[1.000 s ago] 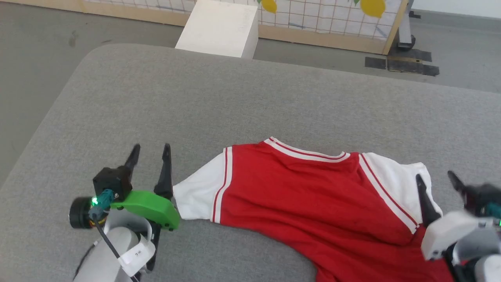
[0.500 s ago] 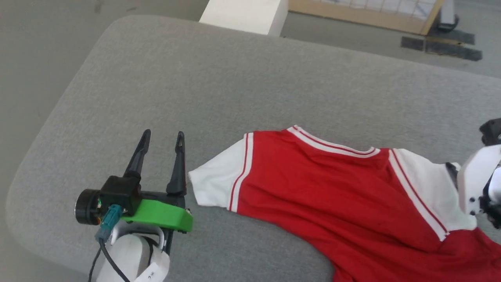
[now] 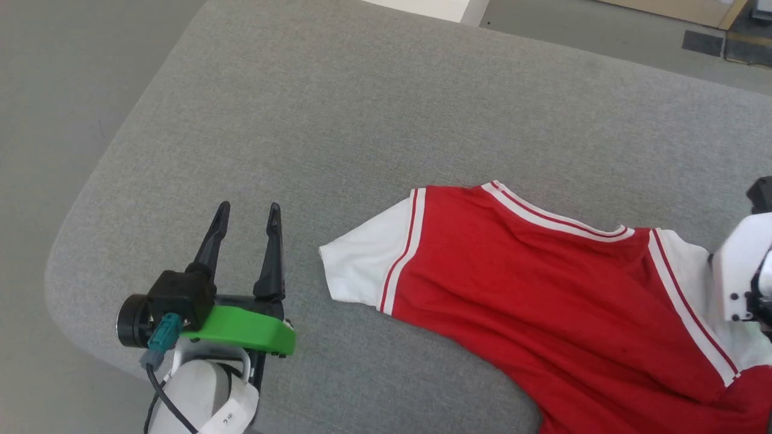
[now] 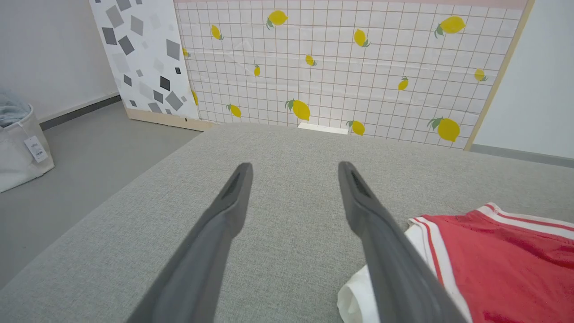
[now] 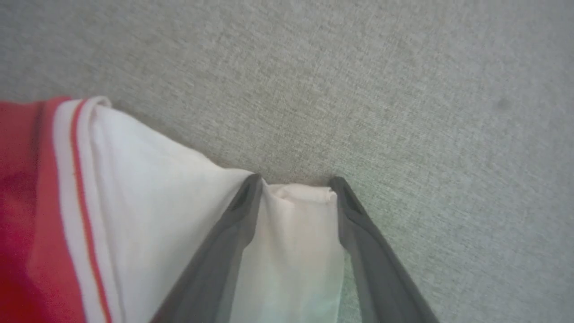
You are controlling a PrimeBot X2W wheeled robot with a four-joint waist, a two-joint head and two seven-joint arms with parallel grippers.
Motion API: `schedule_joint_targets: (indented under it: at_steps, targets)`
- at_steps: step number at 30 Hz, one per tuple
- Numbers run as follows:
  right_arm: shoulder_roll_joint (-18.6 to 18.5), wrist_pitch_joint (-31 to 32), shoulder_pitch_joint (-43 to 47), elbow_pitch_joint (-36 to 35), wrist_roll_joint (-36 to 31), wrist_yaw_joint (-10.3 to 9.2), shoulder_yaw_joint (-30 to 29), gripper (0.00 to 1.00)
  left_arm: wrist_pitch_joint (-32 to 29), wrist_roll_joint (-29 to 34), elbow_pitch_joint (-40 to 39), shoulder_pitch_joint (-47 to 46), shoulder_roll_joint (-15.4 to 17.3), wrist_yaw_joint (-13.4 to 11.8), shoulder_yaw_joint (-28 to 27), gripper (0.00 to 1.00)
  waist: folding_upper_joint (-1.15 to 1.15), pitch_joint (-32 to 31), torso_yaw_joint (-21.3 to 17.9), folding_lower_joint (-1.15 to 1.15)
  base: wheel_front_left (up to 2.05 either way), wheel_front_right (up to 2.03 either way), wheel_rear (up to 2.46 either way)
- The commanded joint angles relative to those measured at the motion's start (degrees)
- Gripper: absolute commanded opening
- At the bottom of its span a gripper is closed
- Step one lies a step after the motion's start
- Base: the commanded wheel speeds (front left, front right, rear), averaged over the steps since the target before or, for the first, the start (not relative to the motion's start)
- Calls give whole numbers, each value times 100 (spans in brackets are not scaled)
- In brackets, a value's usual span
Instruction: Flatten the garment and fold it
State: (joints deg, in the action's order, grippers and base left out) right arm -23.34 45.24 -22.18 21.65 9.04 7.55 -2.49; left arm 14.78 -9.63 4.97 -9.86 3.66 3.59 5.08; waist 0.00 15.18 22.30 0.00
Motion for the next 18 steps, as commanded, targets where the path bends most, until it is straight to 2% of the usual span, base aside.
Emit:
schedule_joint_targets:
  at_steps: [1, 6, 11, 18]
  targets:
    - [128, 4, 172, 251, -2, -6, 149, 0, 21, 34, 28, -49, -43, 55, -41, 100, 0, -22, -20, 0, 0, 0, 0]
    - [14, -447, 146, 256, -190, -6, -119, 0, 21, 80, 108, -2, -64, 114, -117, 100, 0, -203, -215, 0, 0, 0, 0]
    - [-148, -824, 194, 171, -565, -6, -697, 0, 21, 135, 184, 46, -72, 167, -168, 100, 0, -416, -469, 0, 0, 0, 0]
    - [-126, -998, 400, -23, -931, -6, -1358, 0, 21, 152, 223, 43, -76, 204, -212, 100, 0, -560, -739, 0, 0, 0, 0]
